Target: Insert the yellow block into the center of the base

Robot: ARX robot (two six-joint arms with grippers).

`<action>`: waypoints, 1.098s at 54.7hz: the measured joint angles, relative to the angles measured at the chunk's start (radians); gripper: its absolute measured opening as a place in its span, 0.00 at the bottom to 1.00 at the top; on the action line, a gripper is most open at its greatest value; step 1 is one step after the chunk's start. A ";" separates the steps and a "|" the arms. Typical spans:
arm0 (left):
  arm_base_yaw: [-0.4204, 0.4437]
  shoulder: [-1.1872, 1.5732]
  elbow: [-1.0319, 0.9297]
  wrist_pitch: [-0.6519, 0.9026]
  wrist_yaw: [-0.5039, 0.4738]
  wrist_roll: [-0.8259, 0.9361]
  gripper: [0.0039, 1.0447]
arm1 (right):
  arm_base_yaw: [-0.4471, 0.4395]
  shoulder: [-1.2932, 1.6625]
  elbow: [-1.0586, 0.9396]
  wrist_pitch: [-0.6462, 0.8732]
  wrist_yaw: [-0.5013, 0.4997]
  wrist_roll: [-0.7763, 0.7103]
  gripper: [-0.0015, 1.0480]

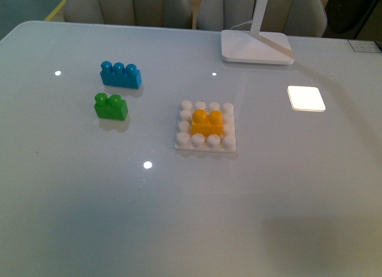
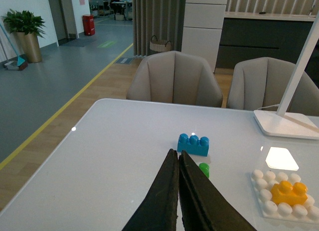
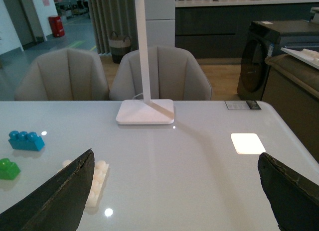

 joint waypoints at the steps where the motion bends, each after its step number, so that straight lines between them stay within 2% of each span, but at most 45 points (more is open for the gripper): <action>1: 0.000 0.000 0.000 0.000 0.000 0.000 0.02 | 0.000 0.000 0.000 0.000 0.000 0.000 0.92; 21: 0.000 0.000 0.000 0.000 0.000 0.000 0.02 | 0.000 0.000 0.000 0.000 0.000 0.000 0.92; 23: 0.000 0.000 0.000 0.000 0.000 0.000 0.06 | 0.000 0.000 0.000 0.000 0.000 0.000 0.92; 32: 0.000 0.000 0.000 0.000 0.000 0.000 0.48 | 0.000 0.000 0.000 0.000 0.000 0.000 0.92; 47: 0.000 0.000 0.000 0.000 0.000 0.000 0.93 | 0.000 0.000 0.000 0.000 0.000 0.000 0.92; 60: 0.000 0.000 0.000 0.000 0.000 0.002 0.93 | 0.000 0.000 0.000 0.000 0.000 0.000 0.92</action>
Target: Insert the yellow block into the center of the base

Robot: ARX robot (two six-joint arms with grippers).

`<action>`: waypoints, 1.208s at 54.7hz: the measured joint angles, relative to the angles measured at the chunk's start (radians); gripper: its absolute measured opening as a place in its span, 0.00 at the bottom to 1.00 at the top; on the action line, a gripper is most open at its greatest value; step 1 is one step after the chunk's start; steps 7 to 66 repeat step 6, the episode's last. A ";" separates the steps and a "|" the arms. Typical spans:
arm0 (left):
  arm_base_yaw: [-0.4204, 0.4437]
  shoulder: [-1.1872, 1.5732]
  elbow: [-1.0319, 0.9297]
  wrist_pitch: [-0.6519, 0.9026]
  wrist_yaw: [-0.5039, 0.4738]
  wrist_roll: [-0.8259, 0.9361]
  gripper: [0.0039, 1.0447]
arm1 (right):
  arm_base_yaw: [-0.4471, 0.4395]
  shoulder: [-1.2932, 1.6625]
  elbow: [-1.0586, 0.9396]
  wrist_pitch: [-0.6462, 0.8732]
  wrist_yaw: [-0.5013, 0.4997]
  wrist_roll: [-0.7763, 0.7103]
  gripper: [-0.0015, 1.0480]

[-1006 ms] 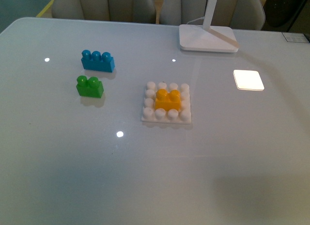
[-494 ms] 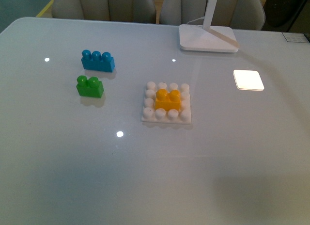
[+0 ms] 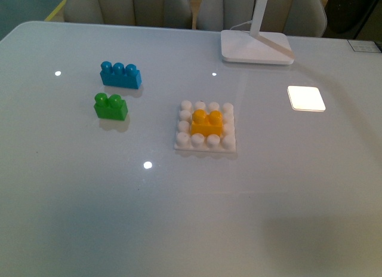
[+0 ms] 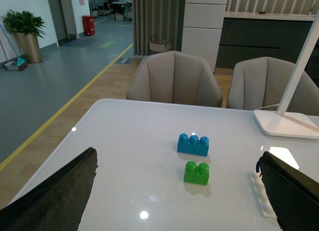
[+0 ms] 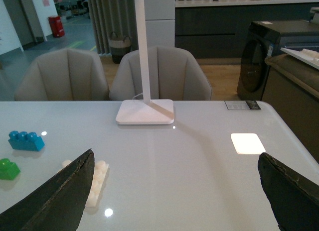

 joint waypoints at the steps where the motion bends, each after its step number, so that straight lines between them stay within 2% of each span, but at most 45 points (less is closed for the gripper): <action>1: 0.000 0.000 0.000 0.000 0.000 0.000 0.93 | 0.000 0.000 0.000 0.000 0.000 0.000 0.92; 66: 0.000 0.000 0.000 0.000 0.000 0.000 0.93 | 0.000 0.000 0.000 0.000 0.000 0.000 0.92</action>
